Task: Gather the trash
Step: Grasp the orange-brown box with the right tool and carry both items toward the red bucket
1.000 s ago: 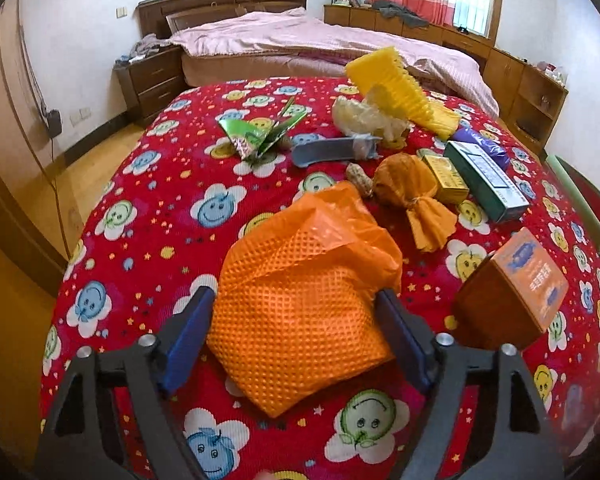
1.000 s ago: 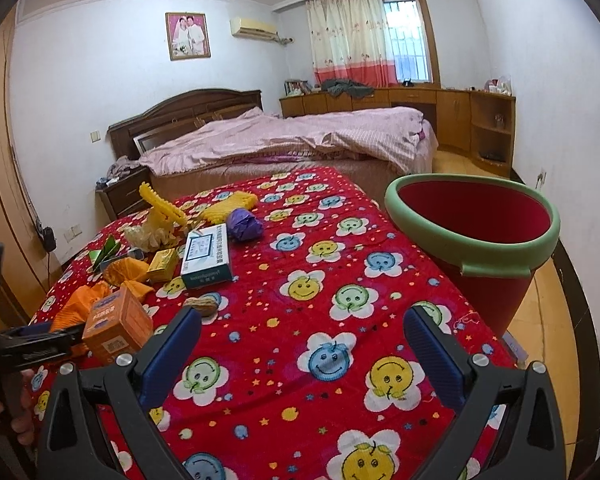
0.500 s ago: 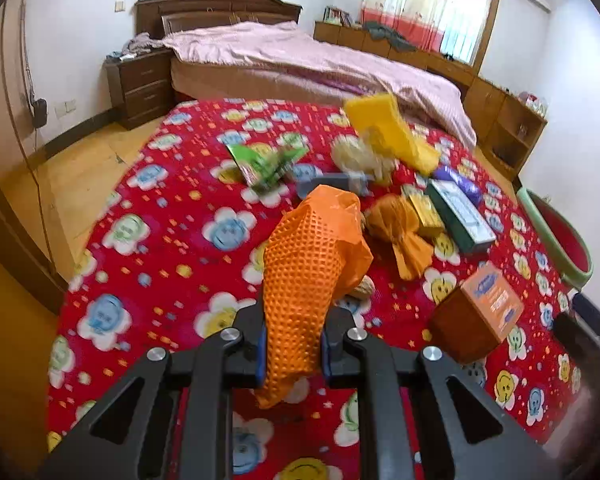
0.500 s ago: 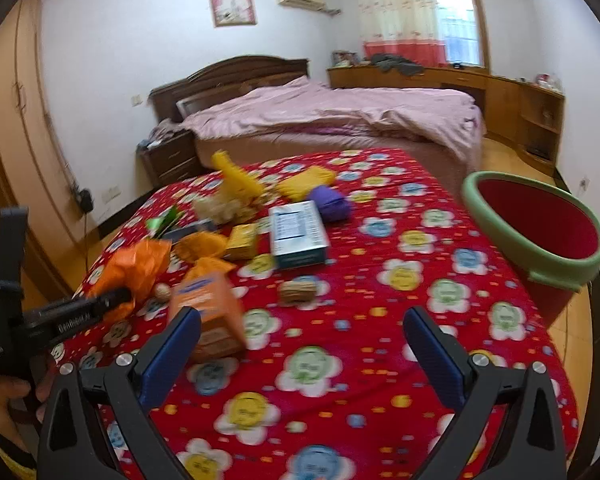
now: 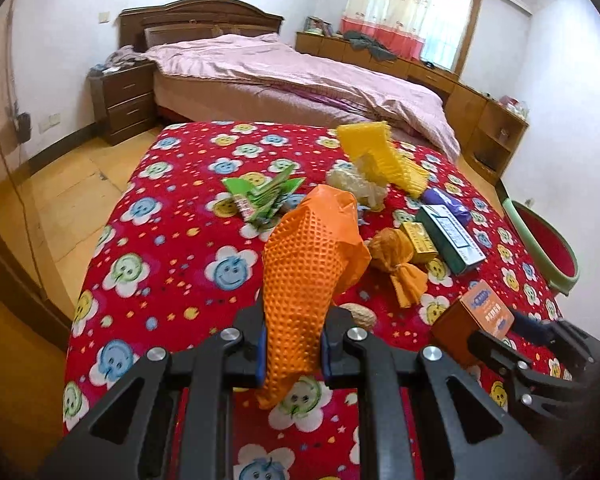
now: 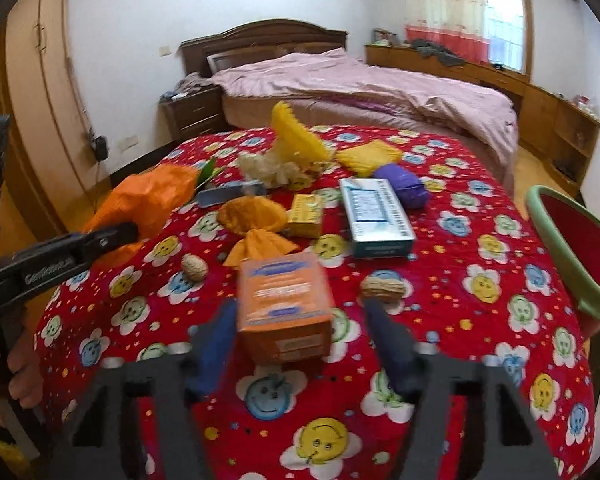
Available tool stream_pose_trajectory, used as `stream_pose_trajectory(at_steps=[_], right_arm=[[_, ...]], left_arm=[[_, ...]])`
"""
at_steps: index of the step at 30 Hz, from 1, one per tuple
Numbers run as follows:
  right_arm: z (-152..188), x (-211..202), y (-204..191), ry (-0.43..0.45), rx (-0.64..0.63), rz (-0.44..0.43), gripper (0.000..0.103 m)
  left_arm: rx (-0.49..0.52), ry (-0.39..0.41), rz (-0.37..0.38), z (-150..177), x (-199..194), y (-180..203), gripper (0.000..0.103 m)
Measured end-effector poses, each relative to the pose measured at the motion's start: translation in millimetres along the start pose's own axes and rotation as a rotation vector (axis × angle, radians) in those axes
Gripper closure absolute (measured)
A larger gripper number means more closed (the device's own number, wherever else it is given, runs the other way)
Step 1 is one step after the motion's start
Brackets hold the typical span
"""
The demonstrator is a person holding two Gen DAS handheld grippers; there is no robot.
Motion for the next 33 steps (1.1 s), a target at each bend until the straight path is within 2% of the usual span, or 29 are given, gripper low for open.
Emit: stream_pose_trajectory(at_steps=[5,8,16,23,33], right_arm=[[1,-7,2,0.01,0.024,-0.042,0.054],[-3,-23,10,0.041,0.014,-0.012,0.054],[-18,-57,55,0.1,0.087,0.031,0.054],[-26,-85,107,0.129,0.149,0.106,0.054],[-9,-106,205,0.144,0.309,0.224,0.054]], left_arm=[[0.028,0.003,0.032,-3,-1,13,0.084],[0.028,0.008,0.052,-5,-6,22,0.084],[0.051,0.03,0.098,-21,-21,62,0.084],[0.083,0.016,0.147,-29,-22,109,0.084],[0.167,-0.061,0.259,-35,7,198,0.084]])
Point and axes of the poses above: each gripper's, at about its wrist camera, not at the fingertips, and x roughly the way its jaws point, y to its right, z to its underside, the point moved 4 cm from there along x, roughly the way its jaws point, and after that the axes turned 5 degrees about -x, right-handed, at the moved point
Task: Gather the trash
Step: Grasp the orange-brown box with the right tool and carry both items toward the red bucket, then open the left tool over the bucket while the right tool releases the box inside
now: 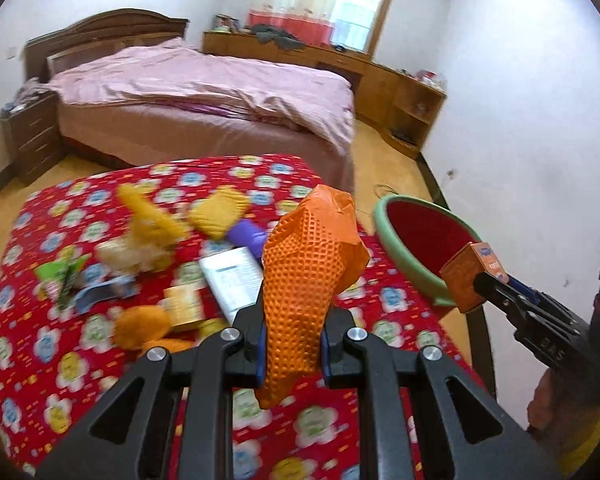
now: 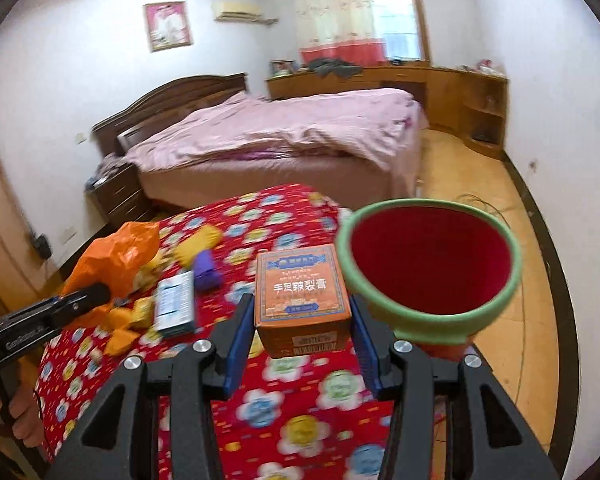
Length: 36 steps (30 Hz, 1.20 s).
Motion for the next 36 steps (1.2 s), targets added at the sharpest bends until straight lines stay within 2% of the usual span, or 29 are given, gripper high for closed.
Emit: stream_pose_trajectory(at_steps=[12,18,24,25,29,33,36], right_arm=[[-4,25,99,-0.003,0.145,0.096,0.054],[1,40,133,-0.018,0.201,0.118,0.054],[5,51,149,-0.023,0.24,0.13,0.053],[6,52,150,-0.02,0.243,0.129,0.053],[6,55,157,-0.013,0.263,0.118,0.053],[5,53,162,0.005,0.267,0.118,0.037],[4,51,163,0.013,0.275,0.112,0.036]], left_arm=[[0.145,-0.099,0.071,-22,89,90,0.084],[0.171,-0.145,0.085,-26,135,116,0.084],[0.223,-0.16,0.076,-24,163,137,0.084],[0.23,-0.155,0.068,-24,166,139,0.083],[0.235,-0.159,0.062,-24,173,145,0.062],[0.251,-0.138,0.064,-27,173,149,0.058],[0.245,-0.125,0.062,-32,170,149,0.057]])
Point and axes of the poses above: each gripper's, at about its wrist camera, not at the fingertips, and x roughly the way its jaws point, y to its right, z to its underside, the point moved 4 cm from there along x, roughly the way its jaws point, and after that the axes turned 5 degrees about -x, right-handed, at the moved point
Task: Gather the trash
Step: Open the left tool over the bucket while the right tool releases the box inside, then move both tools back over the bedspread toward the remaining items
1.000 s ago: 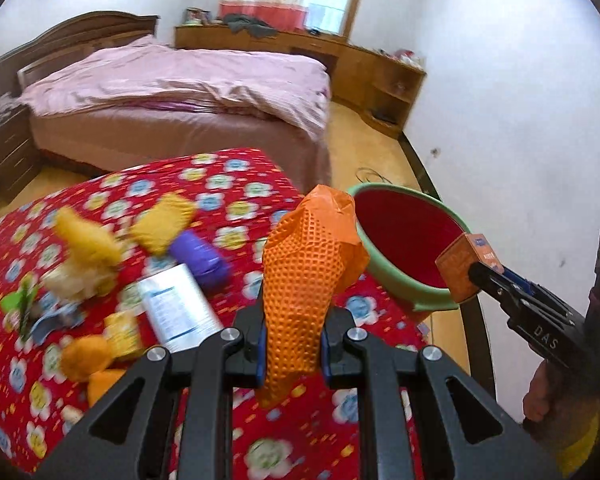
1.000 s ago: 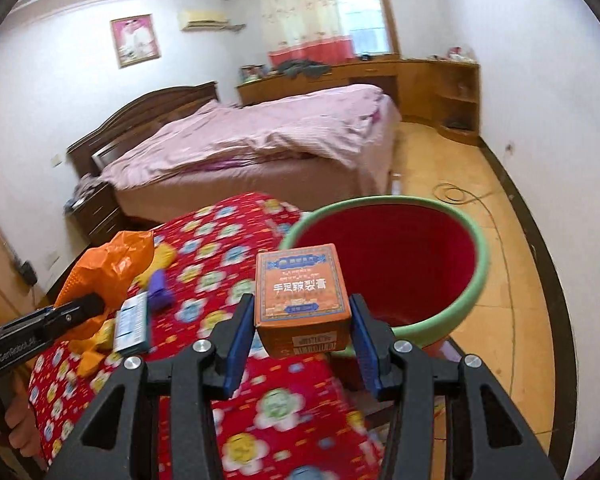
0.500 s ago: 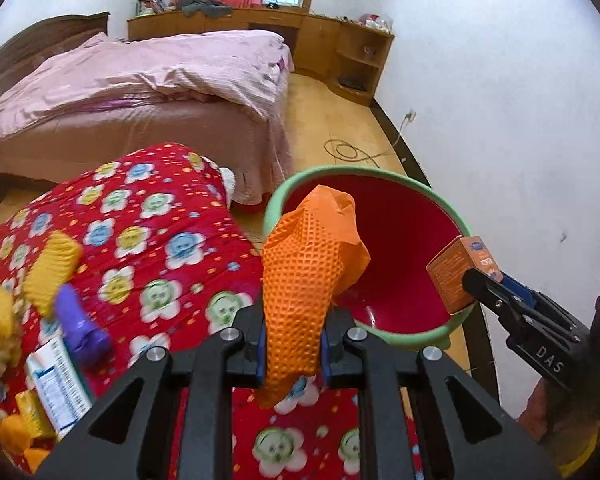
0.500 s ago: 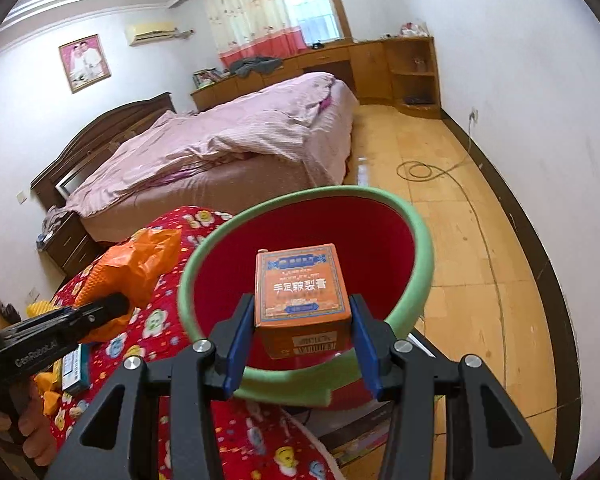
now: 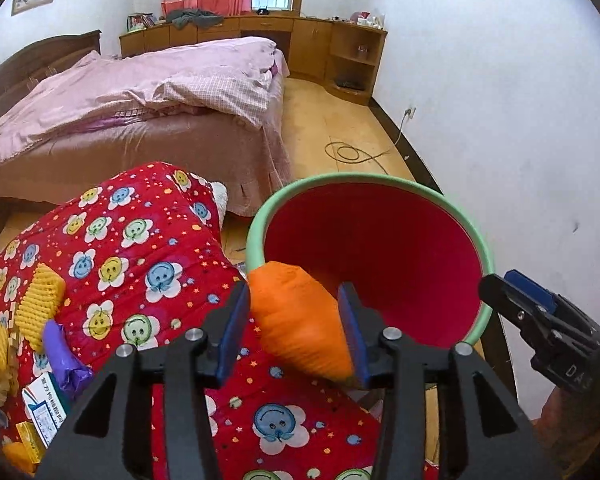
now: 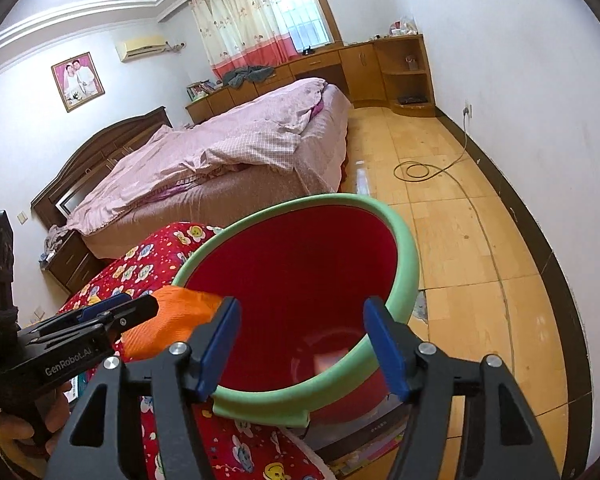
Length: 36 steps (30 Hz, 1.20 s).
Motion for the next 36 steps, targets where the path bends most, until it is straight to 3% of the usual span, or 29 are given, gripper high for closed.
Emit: stream_pose_trajectory(at_steps=[17,27,36], right_arm=[[6,-39,-30,0.033,-0.024,-0.029,0.032],[18,-63,-67,0.028,-0.059,-0.069,0.026],[34,-75,-107,0.012,-0.109,-0.129,0.023]], left_arm=[[-0.127,0.035,0.003,14,-56,-36,0.057],[-0.192,0.038,-0.038,41,-107,-68,0.057],[-0.267,0.064,-0.123,70,-151,-116,0.057]])
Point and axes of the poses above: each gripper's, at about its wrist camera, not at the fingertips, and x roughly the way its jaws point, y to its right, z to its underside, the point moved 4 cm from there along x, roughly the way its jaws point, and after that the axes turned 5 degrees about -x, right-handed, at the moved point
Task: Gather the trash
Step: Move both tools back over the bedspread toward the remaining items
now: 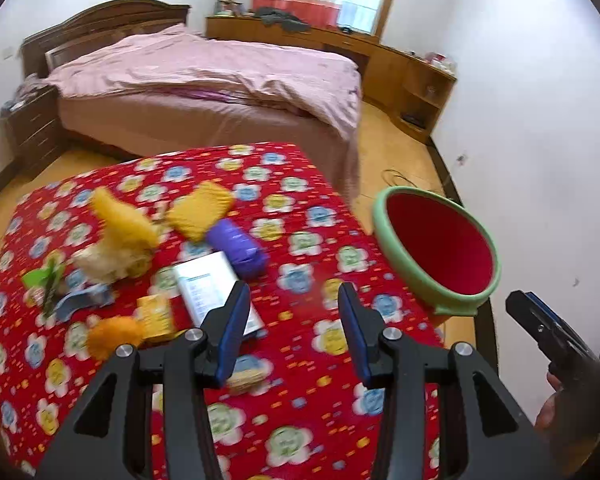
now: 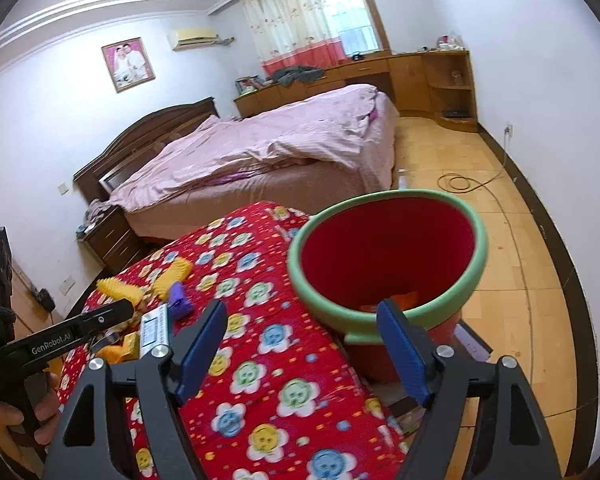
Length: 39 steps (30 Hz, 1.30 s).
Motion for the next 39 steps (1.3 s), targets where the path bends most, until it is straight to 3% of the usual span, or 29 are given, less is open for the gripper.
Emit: stream_pose_trajectory(at_steps=[9,19,39], right_arm=[[15,6,-41,-0.042,-0.047,-0.052,0.02],[34,22,-66,-0.101,-0.072,-0.078,0.018],[58,49,-76,-0.193,-0.081,-0.086,0.014]], left_arm=[[-0.114,0.012,-0.089,16,-19,-66,0.057],[-0.196,-0.017,-0.155,40,-14,-114,0.057],[-0.267,-0.11,-0.199,60,40,-142,0.057]])
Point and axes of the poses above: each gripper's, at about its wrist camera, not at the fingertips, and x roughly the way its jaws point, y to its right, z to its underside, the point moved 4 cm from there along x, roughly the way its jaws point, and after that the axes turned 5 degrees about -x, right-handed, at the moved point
